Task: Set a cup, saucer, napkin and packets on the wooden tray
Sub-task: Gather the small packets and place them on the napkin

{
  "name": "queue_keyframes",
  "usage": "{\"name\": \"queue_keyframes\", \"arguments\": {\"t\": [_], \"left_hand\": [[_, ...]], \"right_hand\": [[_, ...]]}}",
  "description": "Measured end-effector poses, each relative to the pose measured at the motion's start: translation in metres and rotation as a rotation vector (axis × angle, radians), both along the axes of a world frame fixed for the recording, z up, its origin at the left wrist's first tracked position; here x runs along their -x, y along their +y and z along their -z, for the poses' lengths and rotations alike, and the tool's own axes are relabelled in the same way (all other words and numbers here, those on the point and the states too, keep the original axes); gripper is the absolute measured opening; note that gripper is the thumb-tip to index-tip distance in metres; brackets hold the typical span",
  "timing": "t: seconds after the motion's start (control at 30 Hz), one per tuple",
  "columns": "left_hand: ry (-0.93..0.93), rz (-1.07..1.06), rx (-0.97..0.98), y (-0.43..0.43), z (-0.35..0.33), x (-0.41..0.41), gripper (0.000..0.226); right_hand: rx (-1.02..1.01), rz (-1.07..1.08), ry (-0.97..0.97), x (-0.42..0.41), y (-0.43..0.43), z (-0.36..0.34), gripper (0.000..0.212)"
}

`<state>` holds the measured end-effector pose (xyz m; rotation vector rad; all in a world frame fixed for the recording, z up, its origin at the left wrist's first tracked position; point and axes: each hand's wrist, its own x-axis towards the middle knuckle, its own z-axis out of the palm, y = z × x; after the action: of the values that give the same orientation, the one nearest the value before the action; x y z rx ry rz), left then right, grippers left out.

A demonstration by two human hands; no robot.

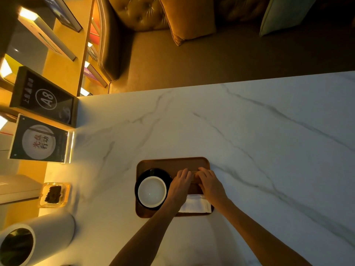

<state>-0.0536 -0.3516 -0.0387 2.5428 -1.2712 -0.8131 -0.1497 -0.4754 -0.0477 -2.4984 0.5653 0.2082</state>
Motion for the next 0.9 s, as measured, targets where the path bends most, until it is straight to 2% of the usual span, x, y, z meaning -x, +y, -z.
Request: {"name": "queue_keyframes", "arguments": {"t": [0.13,0.5,0.9], "left_hand": [[-0.004,-0.006,0.007,0.0002,0.0002,0.0002,0.061],[-0.016,-0.036,-0.010,0.0052,0.0055,0.0047,0.071],[0.025,-0.104,-0.020,-0.0016,-0.0017,-0.0019,0.055]], "right_hand": [[-0.007,0.005,0.009,-0.0005,-0.0016,0.0001,0.039],[0.001,0.023,-0.045,-0.0001,0.0019,-0.0035,0.035],[-0.022,0.101,-0.004,-0.0055,0.0042,-0.0083,0.037]]}}
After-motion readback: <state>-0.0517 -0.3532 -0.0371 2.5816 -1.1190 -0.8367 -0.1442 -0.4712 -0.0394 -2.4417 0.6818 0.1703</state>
